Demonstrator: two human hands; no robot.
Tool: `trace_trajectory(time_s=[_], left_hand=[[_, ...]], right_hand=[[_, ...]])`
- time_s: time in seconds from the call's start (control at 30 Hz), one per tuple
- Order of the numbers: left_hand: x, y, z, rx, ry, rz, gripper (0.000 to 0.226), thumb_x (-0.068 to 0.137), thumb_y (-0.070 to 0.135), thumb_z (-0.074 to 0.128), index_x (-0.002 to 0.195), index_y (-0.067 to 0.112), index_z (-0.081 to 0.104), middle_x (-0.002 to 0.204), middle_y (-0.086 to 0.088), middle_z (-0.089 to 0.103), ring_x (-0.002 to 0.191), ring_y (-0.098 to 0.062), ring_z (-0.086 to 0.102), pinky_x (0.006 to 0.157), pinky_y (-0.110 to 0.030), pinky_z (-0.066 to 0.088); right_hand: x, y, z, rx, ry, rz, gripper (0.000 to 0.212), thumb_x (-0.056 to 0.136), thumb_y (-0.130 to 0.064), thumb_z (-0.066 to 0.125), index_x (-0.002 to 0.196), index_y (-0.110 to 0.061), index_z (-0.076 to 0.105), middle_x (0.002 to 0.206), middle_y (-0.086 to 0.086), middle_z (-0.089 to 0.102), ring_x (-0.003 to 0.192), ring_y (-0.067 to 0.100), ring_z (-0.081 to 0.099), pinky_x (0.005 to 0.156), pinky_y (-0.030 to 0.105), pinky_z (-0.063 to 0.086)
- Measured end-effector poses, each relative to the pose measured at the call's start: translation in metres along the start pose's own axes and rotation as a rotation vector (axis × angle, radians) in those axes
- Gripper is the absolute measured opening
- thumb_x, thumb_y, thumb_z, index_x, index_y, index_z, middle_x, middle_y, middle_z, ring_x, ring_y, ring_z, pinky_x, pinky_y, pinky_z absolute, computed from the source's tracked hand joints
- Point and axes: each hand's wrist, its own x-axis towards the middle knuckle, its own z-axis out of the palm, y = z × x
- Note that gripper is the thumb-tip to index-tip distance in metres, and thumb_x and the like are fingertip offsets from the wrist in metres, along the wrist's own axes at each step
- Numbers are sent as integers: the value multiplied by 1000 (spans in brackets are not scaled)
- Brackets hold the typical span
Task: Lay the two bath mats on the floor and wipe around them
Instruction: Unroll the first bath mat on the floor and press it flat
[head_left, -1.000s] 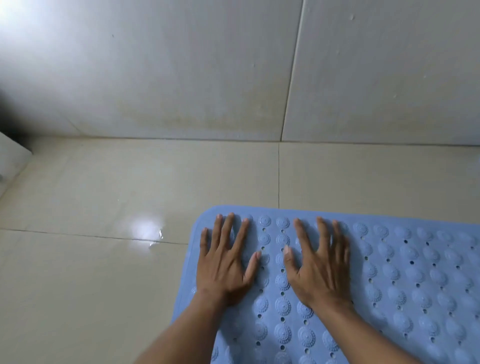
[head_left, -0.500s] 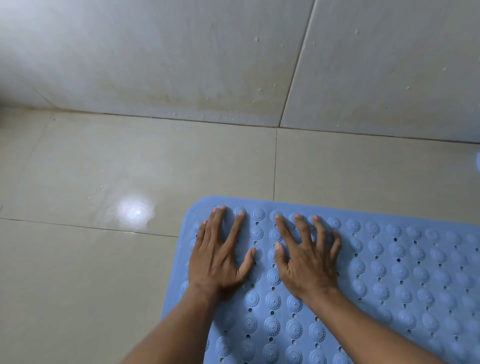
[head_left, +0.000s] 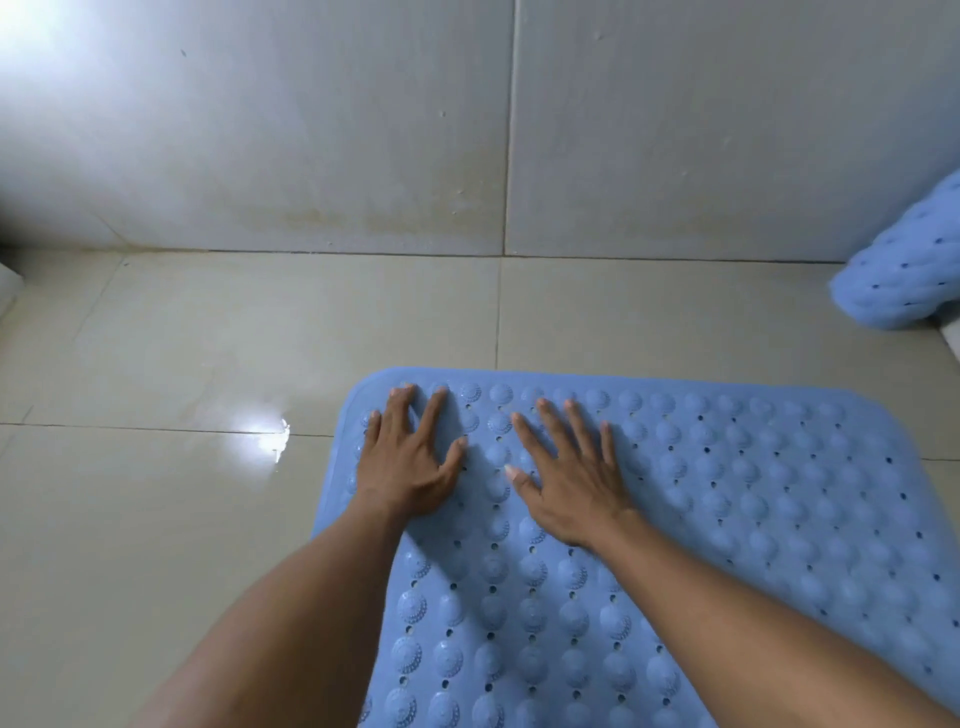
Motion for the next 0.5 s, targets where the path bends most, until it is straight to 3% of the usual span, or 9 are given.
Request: trace_trajectory(time_s=[0.1,0.2,0.27,0.4,0.5], left_hand=[[-40,12,15,66,18,-39,78,96,68,21,162,32,1,171,-6,-7,157,-25,-10,126,-48,0],[-103,60,51,45,6,-74,91,84,78,3,161,33,-11,168,-7,-23,153,-30,-24,124,-51,-9],[-133,99,75,32,-26,-65,93,82,80,1,161,33,-8,168,-7,-23,152,-32,-26,122,-55,-12],[-155,174,104,72,-24,230,77,95,73,19,161,34,20,170,-8,11,157,-31,1,120,-56,2],[-155,223,107,75,-34,309,75,96,73,12,162,37,13,171,-4,1,157,-31,-6,122,-54,-2]], right_hand=[[-60,23,23,29,71,-12,69,98,-61,23,160,-35,9,170,-7,-2,156,22,-10,121,56,-9],[-132,70,41,15,96,31,68,95,-59,35,157,-31,31,167,-2,22,154,27,18,117,57,10],[-174,111,49,-1,106,101,67,95,-59,37,155,-30,36,165,-2,26,152,28,27,114,59,18],[-219,179,43,-19,170,280,68,99,-65,17,159,-34,18,168,-4,17,155,25,12,120,60,13],[-225,212,27,-38,169,335,71,96,-69,9,160,-37,9,169,-6,9,156,26,3,121,62,12]])
